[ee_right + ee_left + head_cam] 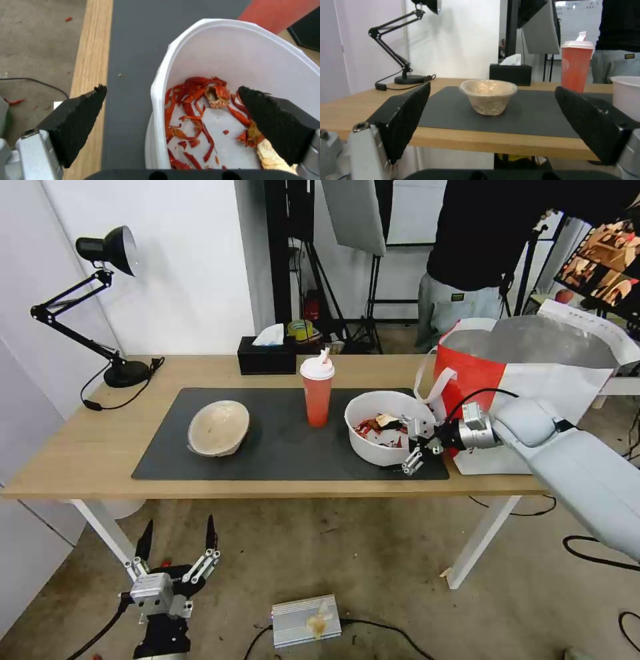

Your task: Pick up the trash from the table and place it into the takeout bag.

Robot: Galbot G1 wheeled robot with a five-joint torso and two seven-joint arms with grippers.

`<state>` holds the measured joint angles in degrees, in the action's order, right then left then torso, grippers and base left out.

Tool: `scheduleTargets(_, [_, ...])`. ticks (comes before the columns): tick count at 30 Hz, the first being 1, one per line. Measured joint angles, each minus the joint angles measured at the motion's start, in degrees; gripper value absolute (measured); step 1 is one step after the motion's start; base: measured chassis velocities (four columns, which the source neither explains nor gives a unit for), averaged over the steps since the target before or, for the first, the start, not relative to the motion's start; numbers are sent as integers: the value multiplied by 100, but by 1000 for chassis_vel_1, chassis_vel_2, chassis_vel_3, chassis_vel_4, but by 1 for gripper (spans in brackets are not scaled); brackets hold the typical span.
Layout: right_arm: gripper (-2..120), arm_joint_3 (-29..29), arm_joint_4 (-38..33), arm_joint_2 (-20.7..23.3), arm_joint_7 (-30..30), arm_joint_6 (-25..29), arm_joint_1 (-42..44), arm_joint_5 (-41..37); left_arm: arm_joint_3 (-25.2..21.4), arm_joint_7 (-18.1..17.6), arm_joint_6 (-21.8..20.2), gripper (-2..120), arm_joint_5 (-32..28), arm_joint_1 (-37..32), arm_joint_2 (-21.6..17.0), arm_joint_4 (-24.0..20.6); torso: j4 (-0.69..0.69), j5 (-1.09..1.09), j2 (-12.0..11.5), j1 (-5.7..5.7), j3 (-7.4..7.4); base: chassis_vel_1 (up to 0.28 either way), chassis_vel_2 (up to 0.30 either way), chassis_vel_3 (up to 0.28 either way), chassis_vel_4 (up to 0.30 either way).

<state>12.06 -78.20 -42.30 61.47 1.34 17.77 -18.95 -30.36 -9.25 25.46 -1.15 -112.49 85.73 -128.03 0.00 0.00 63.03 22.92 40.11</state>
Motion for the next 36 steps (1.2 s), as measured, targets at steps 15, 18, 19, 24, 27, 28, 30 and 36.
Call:
scheduleTargets(15, [100,-31,314,-141,-55,85,-25,244,7,0,10,100,35,-10,55,36,0,-2,1,-1,-2,0,0,0,0])
scheduleTargets(18, [100,-36,379,-176,-85,109,-20,313,7,0,13,100,45,-9,71,51,0,-1,1,-1,-2,0,0,0,0])
scheduleTargets(19, [96,-41,424,-200,-98,120,-16,357,10,0,14,100,52,-9,85,60,0,-1,1,-1,-1,0,0,0,0])
scheduleTargets(24, [80,-54,544,-269,-94,163,15,432,15,0,21,100,99,-2,124,83,0,0,1,-1,-1,0,0,0,0])
scheduleTargets(27, [71,-55,569,-283,-87,177,24,444,15,0,21,100,105,2,130,93,0,0,1,-1,-1,0,0,0,0])
scheduleTargets(28, [68,-55,585,-289,-84,187,26,446,15,0,21,100,107,6,133,94,0,0,1,-1,-1,0,0,0,0])
scheduleTargets(30, [57,-55,615,-300,-69,201,25,452,15,0,21,100,110,10,147,94,0,0,1,-1,-1,0,0,0,0])
scheduleTargets(36, [39,-49,647,-310,-54,214,25,487,23,0,21,100,122,11,155,97,1,2,-1,1,1,0,0,0,0])
